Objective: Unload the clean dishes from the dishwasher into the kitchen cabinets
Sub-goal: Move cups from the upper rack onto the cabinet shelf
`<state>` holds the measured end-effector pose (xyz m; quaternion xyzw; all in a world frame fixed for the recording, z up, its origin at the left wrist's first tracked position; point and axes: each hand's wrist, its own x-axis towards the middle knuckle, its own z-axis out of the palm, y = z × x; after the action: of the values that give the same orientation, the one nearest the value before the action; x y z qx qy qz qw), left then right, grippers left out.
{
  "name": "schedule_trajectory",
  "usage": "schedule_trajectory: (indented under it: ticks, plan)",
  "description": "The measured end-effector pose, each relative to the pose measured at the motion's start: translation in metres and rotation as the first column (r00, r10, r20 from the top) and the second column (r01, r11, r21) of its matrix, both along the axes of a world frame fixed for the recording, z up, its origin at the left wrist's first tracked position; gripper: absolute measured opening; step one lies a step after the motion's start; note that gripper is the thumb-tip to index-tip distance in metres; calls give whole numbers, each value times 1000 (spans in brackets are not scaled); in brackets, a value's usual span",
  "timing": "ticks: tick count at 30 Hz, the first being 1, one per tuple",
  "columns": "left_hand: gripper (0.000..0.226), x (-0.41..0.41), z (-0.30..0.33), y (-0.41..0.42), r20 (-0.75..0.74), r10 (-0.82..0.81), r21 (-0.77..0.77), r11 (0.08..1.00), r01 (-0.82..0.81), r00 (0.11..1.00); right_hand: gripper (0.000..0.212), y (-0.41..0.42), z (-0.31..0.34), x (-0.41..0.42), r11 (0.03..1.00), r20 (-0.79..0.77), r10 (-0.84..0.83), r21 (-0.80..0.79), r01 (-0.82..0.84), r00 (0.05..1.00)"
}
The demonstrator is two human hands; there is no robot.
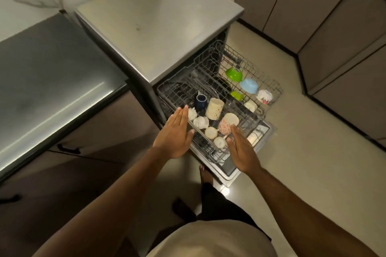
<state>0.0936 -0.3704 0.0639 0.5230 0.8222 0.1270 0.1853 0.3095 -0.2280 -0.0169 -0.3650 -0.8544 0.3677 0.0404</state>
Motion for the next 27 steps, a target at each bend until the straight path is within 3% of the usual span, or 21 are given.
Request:
schedule_trajectory:
  ticks: [8,13,27]
  plan:
    - [73,8,-48,53,49,-93,-203,974,101,994,56,35,-48,8,994,114,8,-106,4,993]
    - [70,7,-83,85,108,-125,-318,935,154,986,64,52,-82,5,992,192,49,-123,-26,980]
    - [56,3,-186,152,175,-105,-428,887,172,979,63,81,-144,-26,977,249,111,-207,-60,962]
